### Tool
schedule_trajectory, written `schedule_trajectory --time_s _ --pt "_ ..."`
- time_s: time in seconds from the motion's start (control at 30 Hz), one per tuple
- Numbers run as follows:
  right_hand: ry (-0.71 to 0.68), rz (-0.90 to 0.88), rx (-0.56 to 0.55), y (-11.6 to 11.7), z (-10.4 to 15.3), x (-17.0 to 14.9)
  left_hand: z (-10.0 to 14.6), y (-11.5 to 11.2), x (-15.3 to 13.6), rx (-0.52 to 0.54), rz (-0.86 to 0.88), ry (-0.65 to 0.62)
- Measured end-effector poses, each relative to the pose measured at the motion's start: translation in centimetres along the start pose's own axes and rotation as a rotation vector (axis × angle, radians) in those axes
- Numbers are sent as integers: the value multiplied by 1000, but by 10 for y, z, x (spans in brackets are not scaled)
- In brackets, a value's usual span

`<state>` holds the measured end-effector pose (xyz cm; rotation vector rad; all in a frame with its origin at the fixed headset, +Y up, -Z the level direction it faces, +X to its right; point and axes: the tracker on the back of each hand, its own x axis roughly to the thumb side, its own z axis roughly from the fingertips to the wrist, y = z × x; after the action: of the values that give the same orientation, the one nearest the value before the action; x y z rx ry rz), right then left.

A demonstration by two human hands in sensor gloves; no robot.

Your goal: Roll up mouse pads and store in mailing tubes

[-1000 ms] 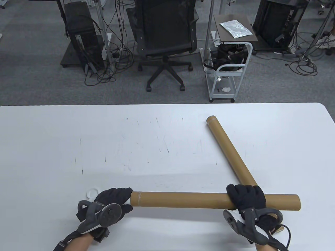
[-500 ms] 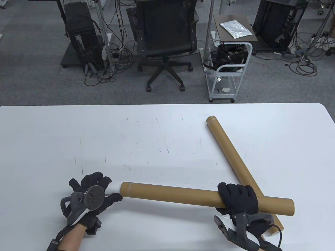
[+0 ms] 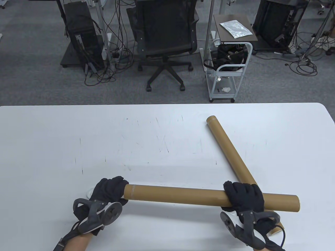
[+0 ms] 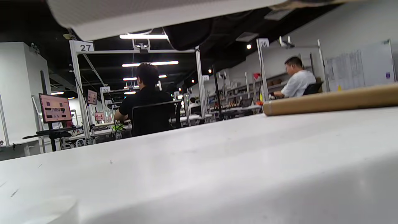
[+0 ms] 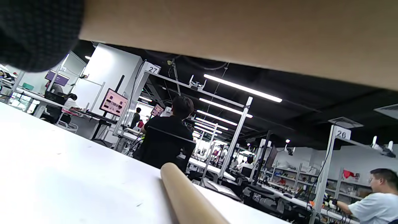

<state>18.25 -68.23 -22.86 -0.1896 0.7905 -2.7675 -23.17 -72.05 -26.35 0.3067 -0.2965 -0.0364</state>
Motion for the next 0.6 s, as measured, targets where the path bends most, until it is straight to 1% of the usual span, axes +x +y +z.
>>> schedule_trajectory --time_s 0.07,0.1,0.13,0.2,0.27,0.3,0.37,0.43,0.5,0.53,0.6 --pt "-28 -17 0 1 0 0 6 3 -6 69 -13 -21" --pt "-34 -22 -1 1 1 2 8 5 -10 130 -59 -17" --pt "-44 -24 -10 0 1 4 8 8 -12 146 -113 -4" --pt "-48 -26 -26 -3 1 8 7 10 -19 161 -153 53" --pt "-44 -30 -9 -3 -2 7 2 8 -28 112 -101 122" --pt "-45 -23 -3 -2 -2 7 3 2 -29 87 -44 134" --pt "-54 -18 16 2 -1 8 1 -5 -29 52 -46 150" --pt "-47 -28 21 2 -1 7 0 -7 -31 44 -79 182" --pt "-35 -31 12 0 -2 6 0 -6 -35 73 -35 263" --pt "-27 -44 16 1 -3 4 -1 -5 -40 62 17 311" --pt "-18 -65 24 2 -4 3 -1 -4 -43 67 116 353"
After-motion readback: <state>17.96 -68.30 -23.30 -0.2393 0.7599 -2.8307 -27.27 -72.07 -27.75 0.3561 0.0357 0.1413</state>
